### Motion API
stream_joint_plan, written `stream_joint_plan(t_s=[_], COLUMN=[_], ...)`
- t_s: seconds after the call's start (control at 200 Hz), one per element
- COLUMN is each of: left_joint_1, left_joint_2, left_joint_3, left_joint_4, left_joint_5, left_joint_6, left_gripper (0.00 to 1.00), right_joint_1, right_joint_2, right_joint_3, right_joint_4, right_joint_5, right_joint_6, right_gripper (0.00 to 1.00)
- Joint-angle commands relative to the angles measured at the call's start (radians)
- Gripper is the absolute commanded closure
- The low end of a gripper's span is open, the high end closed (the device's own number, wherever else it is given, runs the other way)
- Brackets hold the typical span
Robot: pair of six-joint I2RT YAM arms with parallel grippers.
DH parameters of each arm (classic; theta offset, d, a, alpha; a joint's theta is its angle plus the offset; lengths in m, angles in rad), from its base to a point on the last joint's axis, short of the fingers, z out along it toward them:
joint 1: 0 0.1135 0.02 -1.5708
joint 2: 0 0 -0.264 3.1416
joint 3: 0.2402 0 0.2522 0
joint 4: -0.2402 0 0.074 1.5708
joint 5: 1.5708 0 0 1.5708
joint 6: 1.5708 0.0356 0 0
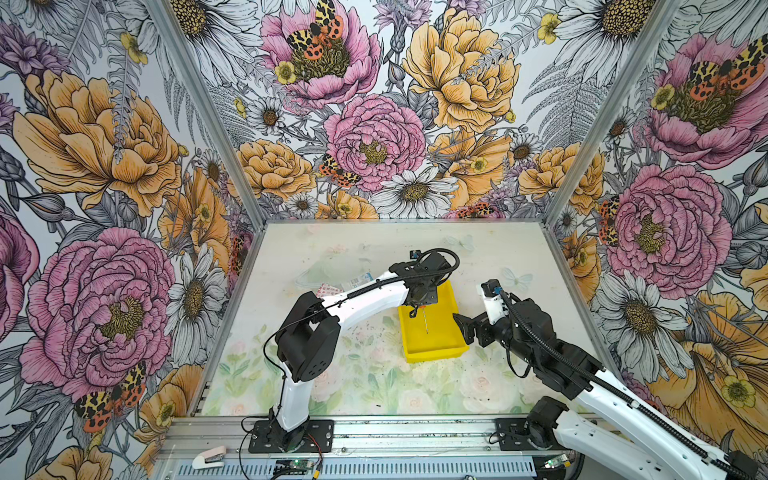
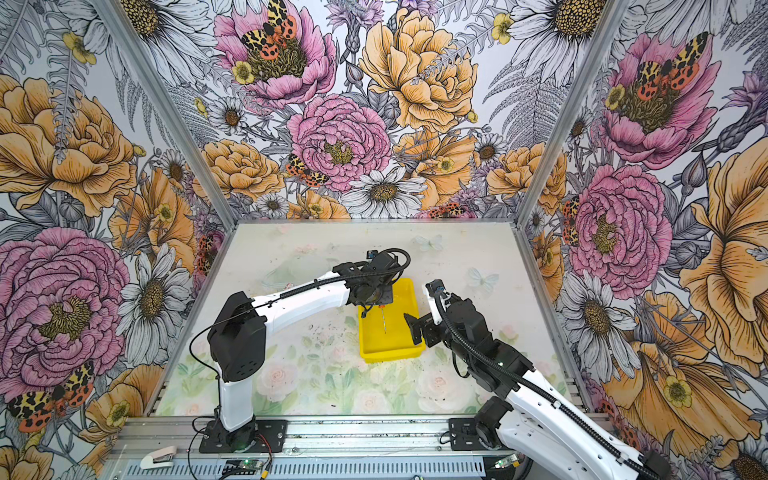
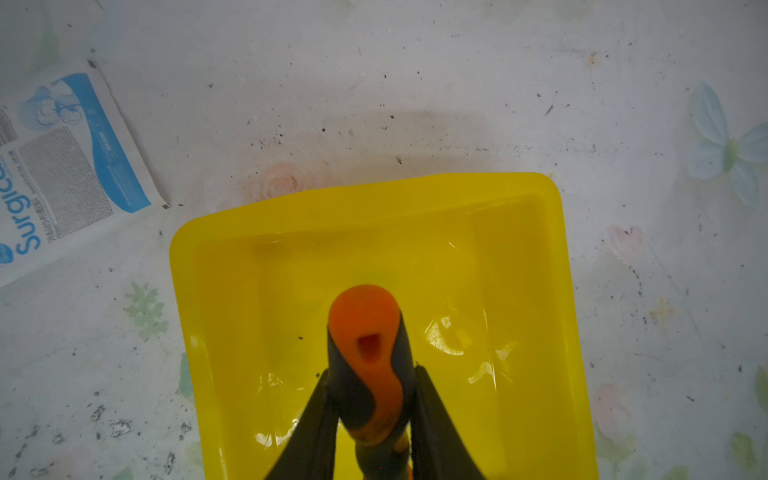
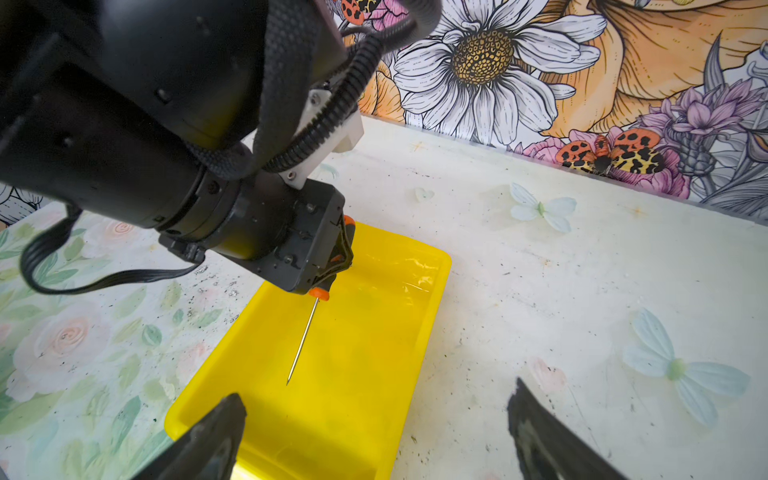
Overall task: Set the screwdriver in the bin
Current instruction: 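Lift the screwdriver with the left gripper and carry it over the yellow bin, then lower the held screwdriver into the bin and open the left gripper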
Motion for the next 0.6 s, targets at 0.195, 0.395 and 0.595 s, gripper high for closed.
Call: stream_joint_plan(t_s=[0.195, 0.395, 0.595], left_joint_1=[-0.032, -0.034, -0.033], left_joint_2=[0.028, 0.053, 0.072], left_joint_3=[-0.020, -0.026, -0.051], left_joint_4=[0.004, 0.014, 0.045], left_joint_5=[0.051, 0.055, 0.095], left_joint_6=[-0.041, -0.051, -0.065], left_gripper=[0.89, 0.89, 0.89], right_joint_1=[-0.035, -0.050, -0.063], right_joint_2=[0.011, -0.005, -0.014], right_joint_3=[-0.018, -0.029, -0.033], right_joint_4=[-0.006, -0.009, -0.013], right_joint_5=[-0.035, -0.042, -0.043], right_joint_6=[0.013, 0.018, 0.021], right_gripper=[0.00, 0.01, 0.01])
